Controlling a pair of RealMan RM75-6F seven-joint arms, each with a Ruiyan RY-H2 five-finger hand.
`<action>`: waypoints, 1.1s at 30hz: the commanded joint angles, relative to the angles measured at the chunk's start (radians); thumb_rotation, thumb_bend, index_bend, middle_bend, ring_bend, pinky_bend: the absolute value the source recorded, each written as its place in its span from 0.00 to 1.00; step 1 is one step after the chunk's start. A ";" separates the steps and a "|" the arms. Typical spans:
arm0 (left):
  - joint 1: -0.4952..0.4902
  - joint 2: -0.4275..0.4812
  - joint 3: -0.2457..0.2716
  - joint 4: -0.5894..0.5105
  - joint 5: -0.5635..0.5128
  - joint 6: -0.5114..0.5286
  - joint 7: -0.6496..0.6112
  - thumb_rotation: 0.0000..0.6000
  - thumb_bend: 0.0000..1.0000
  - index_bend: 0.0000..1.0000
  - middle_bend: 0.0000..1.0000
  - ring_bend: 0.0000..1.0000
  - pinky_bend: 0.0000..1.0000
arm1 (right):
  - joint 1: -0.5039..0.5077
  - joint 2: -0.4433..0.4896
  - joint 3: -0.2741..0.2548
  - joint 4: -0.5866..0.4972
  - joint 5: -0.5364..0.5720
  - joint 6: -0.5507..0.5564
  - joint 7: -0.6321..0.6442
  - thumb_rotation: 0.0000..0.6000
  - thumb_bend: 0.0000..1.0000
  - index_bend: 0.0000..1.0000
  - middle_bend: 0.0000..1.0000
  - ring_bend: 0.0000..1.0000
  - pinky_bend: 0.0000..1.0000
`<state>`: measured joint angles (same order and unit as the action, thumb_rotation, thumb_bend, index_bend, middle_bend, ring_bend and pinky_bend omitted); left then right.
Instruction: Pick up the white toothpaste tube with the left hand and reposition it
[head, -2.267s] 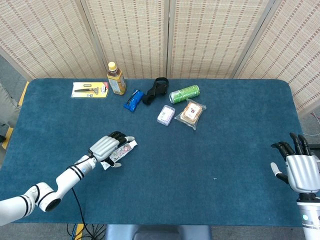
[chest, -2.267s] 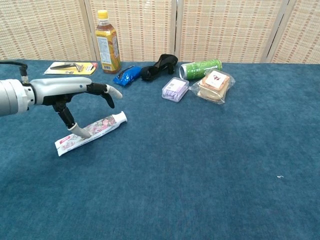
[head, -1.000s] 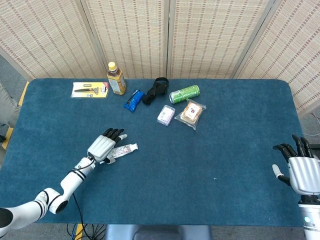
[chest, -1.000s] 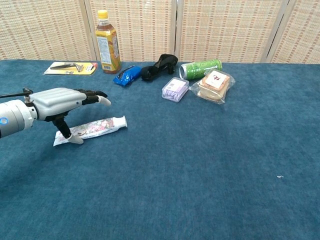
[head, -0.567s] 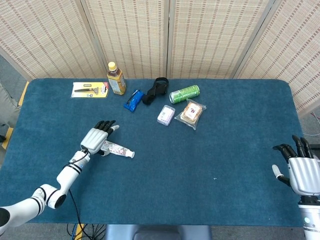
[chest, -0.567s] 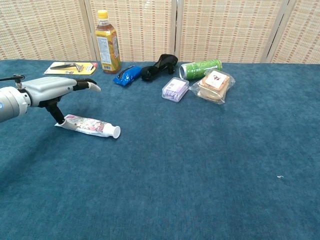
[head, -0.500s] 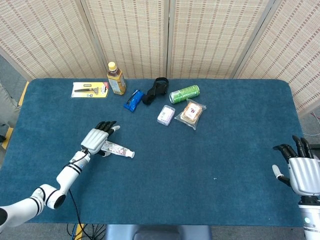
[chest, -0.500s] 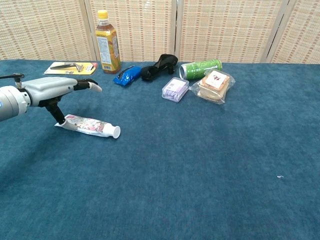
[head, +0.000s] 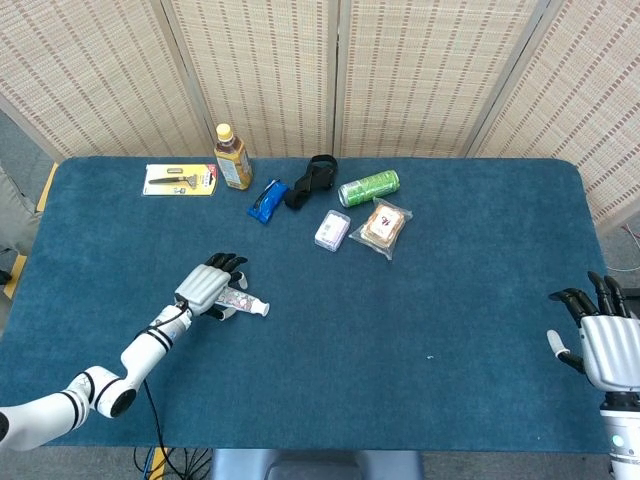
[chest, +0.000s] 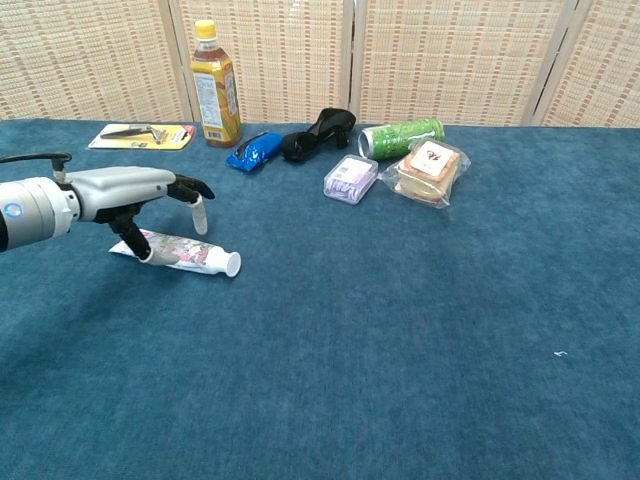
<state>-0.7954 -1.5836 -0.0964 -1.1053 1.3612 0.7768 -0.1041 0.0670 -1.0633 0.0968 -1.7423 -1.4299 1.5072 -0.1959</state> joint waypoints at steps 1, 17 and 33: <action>-0.007 -0.012 -0.002 0.014 -0.012 -0.015 0.013 0.94 0.25 0.37 0.14 0.01 0.03 | -0.002 0.000 0.000 0.004 0.002 0.000 0.006 1.00 0.23 0.34 0.34 0.21 0.06; 0.003 -0.043 -0.002 0.035 -0.026 -0.004 0.015 0.96 0.25 0.42 0.37 0.22 0.03 | -0.008 -0.004 -0.002 0.025 0.006 -0.003 0.034 1.00 0.23 0.34 0.34 0.21 0.06; 0.005 -0.098 0.006 0.145 0.028 0.039 -0.082 1.00 0.35 0.54 0.60 0.39 0.08 | -0.016 0.008 -0.003 0.008 -0.007 0.010 0.037 1.00 0.23 0.34 0.34 0.21 0.06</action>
<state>-0.7913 -1.6820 -0.0928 -0.9669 1.3804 0.8095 -0.1740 0.0507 -1.0560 0.0942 -1.7339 -1.4366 1.5178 -0.1590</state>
